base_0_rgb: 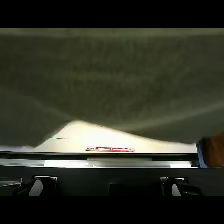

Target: Fold the clothes and pants, and hang the long-sleeved shirts on hangers.

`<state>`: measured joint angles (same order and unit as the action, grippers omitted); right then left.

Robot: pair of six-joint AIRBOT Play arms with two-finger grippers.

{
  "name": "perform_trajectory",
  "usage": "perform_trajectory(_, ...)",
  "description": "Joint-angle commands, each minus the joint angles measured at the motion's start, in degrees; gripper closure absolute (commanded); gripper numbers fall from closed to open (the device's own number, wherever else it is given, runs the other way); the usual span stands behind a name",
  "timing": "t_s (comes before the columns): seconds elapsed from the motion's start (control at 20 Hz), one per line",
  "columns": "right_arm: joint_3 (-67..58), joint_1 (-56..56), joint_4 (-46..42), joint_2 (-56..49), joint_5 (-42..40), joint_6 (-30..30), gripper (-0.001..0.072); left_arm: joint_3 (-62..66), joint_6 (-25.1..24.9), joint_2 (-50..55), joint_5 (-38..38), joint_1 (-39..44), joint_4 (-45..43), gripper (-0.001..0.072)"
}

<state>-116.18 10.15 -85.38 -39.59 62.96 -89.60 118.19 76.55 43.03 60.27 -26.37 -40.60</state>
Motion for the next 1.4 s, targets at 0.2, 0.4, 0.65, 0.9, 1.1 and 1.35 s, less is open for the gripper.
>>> perform_trajectory(0.2,0.37,-0.07,-3.34,-9.35,15.82,-3.15,0.0673,-5.97,5.57,7.87,18.34,0.17,-1.2,0.068)
perform_trajectory(0.4,11.96,-0.13,1.53,-26.67,30.1,0.46,0.0675,-30.32,-0.37,15.58,16.52,8.37,-1.27,0.068)
perform_trajectory(0.65,27.1,-0.57,10.21,-47.56,17.4,-1.92,0.0674,-54.42,-3.13,29.24,-4.57,18.05,-1.14,0.0679)
perform_trajectory(0.9,26.91,-7.43,6.1,-60.04,-0.5,-3.78,0.0672,-49.48,-3.52,46.36,-12.5,18.8,2.05,0.0678)
perform_trajectory(1.1,26.23,-5.62,0.61,-60.3,-19.76,-15.04,0.0673,-38.58,-9.44,52.22,-16.68,18.23,2.03,0.0678)
perform_trajectory(1.35,26.21,-1.42,0.72,-61.94,-20.28,-18.91,0.0673,-34.62,-10.58,58.8,-21.42,21.42,2.03,0.0678)
